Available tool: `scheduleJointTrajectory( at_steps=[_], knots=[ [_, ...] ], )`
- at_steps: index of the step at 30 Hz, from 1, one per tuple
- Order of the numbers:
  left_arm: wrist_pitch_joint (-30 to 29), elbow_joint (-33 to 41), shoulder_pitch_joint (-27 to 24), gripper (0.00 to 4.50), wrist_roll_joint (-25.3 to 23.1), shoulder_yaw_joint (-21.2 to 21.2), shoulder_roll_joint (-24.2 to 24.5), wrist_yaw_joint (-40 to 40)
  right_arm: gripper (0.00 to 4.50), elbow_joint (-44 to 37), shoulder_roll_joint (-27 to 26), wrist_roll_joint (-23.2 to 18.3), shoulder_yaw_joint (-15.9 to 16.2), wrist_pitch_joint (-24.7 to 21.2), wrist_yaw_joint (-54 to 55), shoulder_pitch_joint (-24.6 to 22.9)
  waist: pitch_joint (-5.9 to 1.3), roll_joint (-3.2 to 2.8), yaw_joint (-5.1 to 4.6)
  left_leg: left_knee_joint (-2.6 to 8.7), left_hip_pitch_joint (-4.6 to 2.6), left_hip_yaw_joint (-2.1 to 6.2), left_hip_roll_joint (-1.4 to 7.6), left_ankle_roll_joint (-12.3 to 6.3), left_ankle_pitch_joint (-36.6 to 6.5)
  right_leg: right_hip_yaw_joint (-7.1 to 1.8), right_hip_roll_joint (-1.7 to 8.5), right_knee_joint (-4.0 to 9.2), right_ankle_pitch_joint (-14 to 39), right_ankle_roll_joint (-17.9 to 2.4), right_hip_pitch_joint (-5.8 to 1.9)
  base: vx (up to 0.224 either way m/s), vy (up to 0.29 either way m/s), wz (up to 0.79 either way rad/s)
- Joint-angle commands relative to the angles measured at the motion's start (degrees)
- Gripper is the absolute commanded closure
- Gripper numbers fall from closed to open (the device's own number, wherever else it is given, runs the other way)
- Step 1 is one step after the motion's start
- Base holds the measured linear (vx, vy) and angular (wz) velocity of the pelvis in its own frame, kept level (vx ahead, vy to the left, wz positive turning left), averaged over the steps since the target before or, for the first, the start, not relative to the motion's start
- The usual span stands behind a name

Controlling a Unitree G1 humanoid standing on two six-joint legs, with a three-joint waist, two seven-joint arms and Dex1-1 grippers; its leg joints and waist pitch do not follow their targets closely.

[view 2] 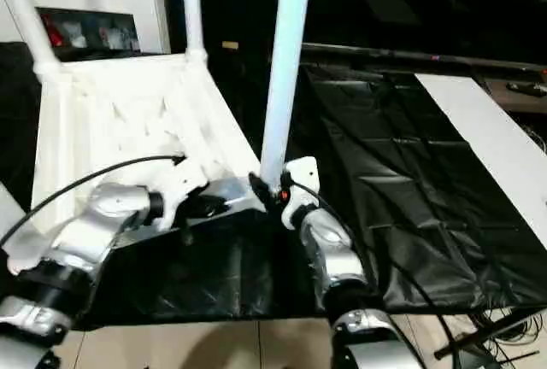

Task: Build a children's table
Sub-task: Rotate leg to tighten

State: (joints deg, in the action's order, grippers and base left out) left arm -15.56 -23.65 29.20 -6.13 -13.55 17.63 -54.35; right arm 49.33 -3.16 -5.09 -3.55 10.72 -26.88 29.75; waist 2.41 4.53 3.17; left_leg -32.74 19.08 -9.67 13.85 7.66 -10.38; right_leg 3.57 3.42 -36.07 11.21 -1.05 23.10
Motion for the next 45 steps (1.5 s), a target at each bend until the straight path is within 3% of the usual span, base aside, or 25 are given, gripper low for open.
scheduleJointTrajectory(
  at_steps=[1,6,8,10,11,12,14,16,19,22,23,28,34,45],
  knots=[
    [0.5,-0.3,1.4,4.5,0.9,-4.5,-3.8,-0.1,1.2,-1.0,-3.2,0.2,5.1,-1.2,-6.8,1.2,-2.5,-0.91,-0.09,3.96,0.3,-0.31,-0.65,-0.38,-18.5,-2.45,3.42,6.14,23.8,-6.1,-1.73,0.0,0.0,0.0],
    [2.9,0.2,0.5,4.5,2.7,-3.2,-1.0,-4.2,0.74,-3.7,3.9,-1.6,5.9,-2.9,-19.0,0.5,-2.77,-0.87,0.12,3.8,0.6,-0.52,-0.48,-1.74,-15.6,-2.6,3.43,5.67,18.2,-8.1,-2.21,0.0,0.0,0.0],
    [4.5,0.1,0.2,4.5,3.5,-2.5,0.7,-6.5,0.74,-3.4,7.7,-1.5,6.3,-2.9,-23.9,1.1,-2.9,-0.59,0.24,3.59,0.87,-0.71,-0.58,-2.42,-13.1,-2.62,3.38,5.28,14.4,-9.4,-2.57,0.0,0.0,0.0],
    [4.8,0.1,0.2,4.5,3.6,-2.4,1.1,-7.1,0.74,-3.5,8.9,-2.0,6.3,-3.2,-26.2,1.4,-3.01,-0.68,0.3,3.53,0.87,-0.74,-0.56,-2.72,-11.8,-2.64,3.41,5.02,12.5,-10.1,-2.69,0.0,0.0,0.0],
    [4.9,0.1,0.1,4.5,3.9,-2.2,1.9,-8.5,0.74,-3.6,9.9,-2.3,6.1,-3.6,-28.3,1.8,-3.22,-0.75,0.35,3.36,0.93,-0.8,-0.59,-3.25,-9.5,-2.62,3.31,4.51,8.3,-11.4,-2.99,0.0,0.0,0.0],
    [5.6,0.1,-0.1,4.5,4.3,-2.1,2.9,-10.4,0.74,-3.6,10.9,-2.7,6.0,-4.1,-30.4,2.2,-3.22,-0.75,0.35,3.36,0.93,-0.8,-0.59,-3.25,-9.5,-2.62,3.31,4.51,8.3,-11.4,-2.99,0.0,0.0,0.0],
    [6.3,0.1,-0.3,4.5,5.4,-1.9,4.3,-14.0,0.74,-3.5,12.5,-3.1,6.4,-4.7,-34.6,2.8,-3.53,-0.81,0.31,3.12,1.11,-0.84,-0.64,-4.05,-7.1,-2.61,3.27,3.81,3.1,-13.0,-3.33,0.0,0.0,0.0],
    [6.9,-0.4,-0.2,4.5,5.8,-2.1,5.8,-16.9,0.74,-3.3,14.1,-2.8,7.2,-5.1,-38.8,3.4,-3.48,-0.78,0.25,3.05,0.94,-0.92,-0.53,-4.93,-5.9,-2.53,3.17,3.54,0.2,-14.2,-3.17,0.0,0.0,0.0],
    [8.9,-1.9,0.2,4.5,6.2,-2.7,8.0,-20.9,1.07,-1.7,16.2,-2.1,8.8,-4.6,-43.4,4.8,-3.45,-0.88,0.54,3.02,0.66,-1.0,-0.39,-5.41,-6.4,-2.44,3.23,3.53,0.0,-15.1,-3.01,0.0,0.0,0.0],
    [9.2,-2.3,0.5,4.5,6.6,-3.0,9.1,-22.9,1.27,-0.5,16.9,-1.7,9.4,-4.3,-45.3,5.9,-3.29,-0.98,0.85,3.11,0.72,-1.05,-0.19,-4.42,-7.3,-2.39,3.29,3.47,1.3,-15.1,-3.03,0.0,0.0,0.0],
    [9.3,-2.4,0.6,4.5,6.8,-3.1,9.5,-23.7,1.5,-0.1,17.1,-1.5,9.5,-4.3,-46.2,6.4,-3.26,-0.91,0.97,3.1,0.77,-1.11,-0.18,-3.98,-7.7,-2.4,3.36,3.53,2.0,-14.9,-3.1,0.0,0.0,0.0],
    [9.7,-2.6,0.9,4.5,7.2,-3.4,11.0,-26.1,1.79,0.8,17.4,-1.0,10.8,-4.4,-49.7,7.4,-3.16,-0.83,1.46,3.09,0.76,-1.12,-0.16,-3.01,-8.7,-2.46,3.47,3.69,5.3,-13.7,-2.99,0.0,0.0,0.0],
    [10.2,-3.1,1.3,4.5,7.5,-3.4,12.0,-27.8,2.21,1.0,16.8,-1.1,12.3,-4.6,-52.0,7.7,-3.37,-0.88,1.83,3.02,0.77,-1.11,-0.16,-2.85,-7.0,-2.4,3.39,3.25,2.2,-14.1,-3.02,0.0,0.0,0.0],
    [7.7,-3.2,1.5,4.5,7.3,-2.5,10.4,-22.7,2.39,-1.6,13.7,-3.8,10.1,-7.3,-47.5,3.4,-3.18,-1.13,1.82,3.29,0.61,-0.99,-0.14,-1.67,-9.5,-2.49,3.49,3.71,5.9,-13.1,-2.9,0.0,0.0,0.0]
  ],
)
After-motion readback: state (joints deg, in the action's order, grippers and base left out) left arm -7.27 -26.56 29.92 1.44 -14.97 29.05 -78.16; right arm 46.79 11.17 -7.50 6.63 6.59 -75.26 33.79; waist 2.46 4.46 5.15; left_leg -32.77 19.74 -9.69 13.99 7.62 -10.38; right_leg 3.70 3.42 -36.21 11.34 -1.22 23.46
